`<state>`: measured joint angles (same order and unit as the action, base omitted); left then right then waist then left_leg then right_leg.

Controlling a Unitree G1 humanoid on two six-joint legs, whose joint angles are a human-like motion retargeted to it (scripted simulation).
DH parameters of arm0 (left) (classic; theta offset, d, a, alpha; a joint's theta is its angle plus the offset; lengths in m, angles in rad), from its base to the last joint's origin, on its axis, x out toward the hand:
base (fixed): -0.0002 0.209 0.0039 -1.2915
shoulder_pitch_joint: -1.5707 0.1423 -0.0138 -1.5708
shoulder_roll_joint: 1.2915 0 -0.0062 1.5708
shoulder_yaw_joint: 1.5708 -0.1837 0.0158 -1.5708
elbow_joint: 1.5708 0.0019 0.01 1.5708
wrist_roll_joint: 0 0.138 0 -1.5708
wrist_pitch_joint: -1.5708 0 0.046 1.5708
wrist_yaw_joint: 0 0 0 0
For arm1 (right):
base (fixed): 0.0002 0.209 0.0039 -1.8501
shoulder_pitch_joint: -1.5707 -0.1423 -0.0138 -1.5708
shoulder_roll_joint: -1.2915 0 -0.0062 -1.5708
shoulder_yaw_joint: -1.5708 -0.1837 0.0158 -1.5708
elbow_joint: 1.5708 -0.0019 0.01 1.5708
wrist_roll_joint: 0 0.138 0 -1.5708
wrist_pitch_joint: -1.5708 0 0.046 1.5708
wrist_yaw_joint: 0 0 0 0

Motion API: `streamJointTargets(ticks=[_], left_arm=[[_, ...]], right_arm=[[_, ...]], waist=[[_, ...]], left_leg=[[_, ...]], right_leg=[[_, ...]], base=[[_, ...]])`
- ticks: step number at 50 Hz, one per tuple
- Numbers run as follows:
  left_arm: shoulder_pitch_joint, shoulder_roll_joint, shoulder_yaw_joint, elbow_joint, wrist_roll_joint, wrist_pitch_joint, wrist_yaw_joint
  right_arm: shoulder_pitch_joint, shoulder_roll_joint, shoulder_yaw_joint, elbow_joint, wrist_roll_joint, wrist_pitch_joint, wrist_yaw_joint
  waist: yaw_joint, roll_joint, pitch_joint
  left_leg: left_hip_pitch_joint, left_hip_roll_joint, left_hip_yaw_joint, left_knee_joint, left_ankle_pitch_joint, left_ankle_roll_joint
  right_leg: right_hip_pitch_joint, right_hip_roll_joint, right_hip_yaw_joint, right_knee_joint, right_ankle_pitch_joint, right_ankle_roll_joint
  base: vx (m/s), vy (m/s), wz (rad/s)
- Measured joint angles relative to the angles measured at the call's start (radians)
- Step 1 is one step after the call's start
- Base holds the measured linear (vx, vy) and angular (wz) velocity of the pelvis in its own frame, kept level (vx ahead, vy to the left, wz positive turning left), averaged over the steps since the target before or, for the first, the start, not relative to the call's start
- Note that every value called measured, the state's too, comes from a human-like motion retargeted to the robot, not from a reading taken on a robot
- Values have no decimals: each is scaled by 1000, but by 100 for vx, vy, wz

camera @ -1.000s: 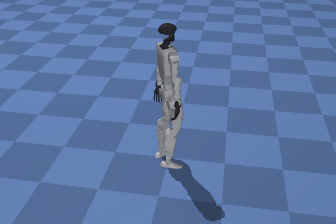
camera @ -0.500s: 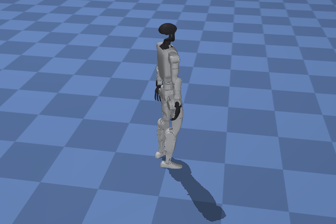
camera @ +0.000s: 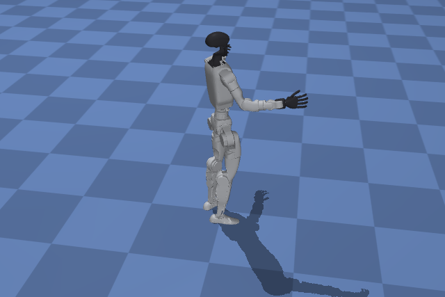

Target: Upper body actions

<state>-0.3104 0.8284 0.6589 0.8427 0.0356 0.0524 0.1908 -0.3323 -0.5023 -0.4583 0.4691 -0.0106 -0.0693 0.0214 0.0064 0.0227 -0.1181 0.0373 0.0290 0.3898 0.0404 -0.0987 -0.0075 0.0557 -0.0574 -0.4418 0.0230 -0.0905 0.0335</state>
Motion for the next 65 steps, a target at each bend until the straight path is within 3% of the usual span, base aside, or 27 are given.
streamJointTargets(ticks=[8,14,18,26,31,35,41,48,53,56,61,65], left_arm=[[-264,209,-148,-185,52,-142,212],[-476,250,-294,-271,137,-242,484],[-558,262,-399,-339,169,-296,526],[-645,306,-555,-493,397,-318,480],[-650,336,-570,-554,636,-396,667],[-642,320,-555,-560,676,-349,825],[-645,209,-502,-468,400,-236,817],[-626,173,-447,-390,151,-184,719],[-626,183,-460,-386,131,-251,694],[-630,211,-495,-407,247,-303,706],[-641,292,-538,-482,625,-353,803],[-640,358,-548,-561,940,-330,912]], right_arm=[[-302,-255,69,-232,24,-85,-399],[-453,-371,166,-324,-83,-153,-667],[-512,-410,227,-400,-146,-162,-750],[-536,-490,290,-520,-343,-245,-835],[-523,-557,288,-575,-584,-238,-927],[-516,-562,283,-575,-654,-199,-969],[-505,-448,247,-447,-452,-183,-936],[-510,-306,192,-300,-64,-231,-817],[-509,-276,201,-304,27,-308,-794],[-503,-312,231,-348,-80,-312,-807],[-500,-416,282,-457,-388,-295,-870],[-501,-476,292,-540,-617,-243,-929]], waist=[[12,15,-61],[13,12,-98],[19,20,-114],[27,24,-125],[26,26,-123],[26,29,-118],[28,32,-118],[26,30,-116],[26,33,-118],[26,35,-118],[25,36,-116],[25,35,-114]], left_leg=[[-15,2,4,1,-8,-1],[-26,2,-1,1,-11,-1],[-25,6,8,-1,-14,-2],[-22,11,20,-2,-18,-2],[-21,10,26,-3,-18,-1],[-18,9,32,-4,-18,-1],[-18,8,31,-4,-17,0],[-21,8,25,-3,-14,0],[-22,10,24,-3,-14,0],[-22,10,25,-3,-14,0],[-24,10,23,-2,-13,0],[-25,10,23,-2,-12,0]], right_leg=[[-19,2,2,2,-4,2],[-25,3,-3,1,-10,3],[-31,8,4,2,-10,3],[-35,14,13,4,-9,2],[-38,14,19,4,-8,1],[-39,14,24,5,-6,1],[-39,13,25,5,-4,1],[-37,12,21,5,-4,0],[-39,14,22,4,-4,0],[-39,15,22,4,-3,0],[-39,15,21,4,-3,-1],[-40,15,22,4,-3,-1]], base=[[6,5,-3],[2,0,4],[0,0,0],[0,0,0],[0,0,0],[0,0,0],[0,0,0],[0,0,0],[0,0,0],[0,0,0],[0,0,0],[0,0,0]])
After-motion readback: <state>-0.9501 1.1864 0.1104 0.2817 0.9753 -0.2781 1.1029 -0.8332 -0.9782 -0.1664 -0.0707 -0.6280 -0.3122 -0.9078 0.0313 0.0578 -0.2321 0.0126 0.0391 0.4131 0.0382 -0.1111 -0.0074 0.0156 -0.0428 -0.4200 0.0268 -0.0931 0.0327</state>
